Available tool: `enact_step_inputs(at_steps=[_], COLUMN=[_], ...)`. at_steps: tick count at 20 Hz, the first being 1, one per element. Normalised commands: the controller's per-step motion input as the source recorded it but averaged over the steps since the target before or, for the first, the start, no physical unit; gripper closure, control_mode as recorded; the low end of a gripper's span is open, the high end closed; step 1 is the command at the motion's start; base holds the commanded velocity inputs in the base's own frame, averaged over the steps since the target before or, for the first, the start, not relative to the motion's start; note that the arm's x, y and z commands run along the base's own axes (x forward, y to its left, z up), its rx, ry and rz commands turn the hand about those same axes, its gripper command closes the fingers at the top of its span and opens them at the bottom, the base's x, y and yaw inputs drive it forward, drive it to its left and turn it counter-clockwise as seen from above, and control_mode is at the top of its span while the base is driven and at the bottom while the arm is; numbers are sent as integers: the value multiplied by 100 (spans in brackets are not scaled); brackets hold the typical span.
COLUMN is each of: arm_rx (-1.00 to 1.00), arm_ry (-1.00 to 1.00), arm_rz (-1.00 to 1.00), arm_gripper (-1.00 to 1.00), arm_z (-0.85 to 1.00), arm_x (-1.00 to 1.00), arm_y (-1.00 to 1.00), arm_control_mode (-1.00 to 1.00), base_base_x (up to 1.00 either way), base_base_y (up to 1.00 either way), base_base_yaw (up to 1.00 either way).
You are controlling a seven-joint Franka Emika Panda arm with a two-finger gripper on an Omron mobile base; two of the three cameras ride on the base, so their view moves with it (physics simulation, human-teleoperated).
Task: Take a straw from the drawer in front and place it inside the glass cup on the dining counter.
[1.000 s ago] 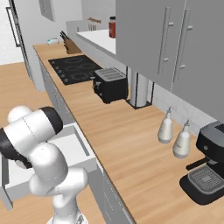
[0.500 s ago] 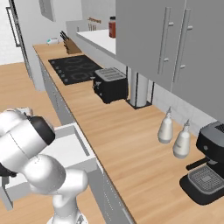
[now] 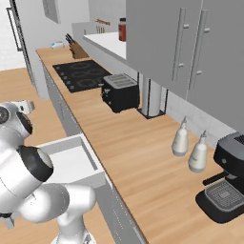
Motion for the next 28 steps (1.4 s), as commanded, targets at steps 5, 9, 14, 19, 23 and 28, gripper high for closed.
enact_step_inputs(at_steps=[5, 9, 14, 19, 23, 28], arm_rx=[-27, -22, -9, 3, 6, 4], arm_ry=[-1, 13, 24, 21, 13, 5], arm_rz=[0, -4, -9, -14, -15, -16], arm_gripper=[100, 100, 100, 100, 100, 100], arm_z=[100, 100, 73, -4, -50, -72], arm_x=[0, -9, -31, -43, -36, -28], arm_y=[-77, -89, -71, -41, -23, -26], arm_control_mode=[-100, -100, -100, -100, -100, -100], base_base_x=[0, 0, 0, 0, 0, 0], base_base_y=[0, 0, 0, 0, 0, 0], base_base_yaw=[0, 0, 0, 0, 0, 0])
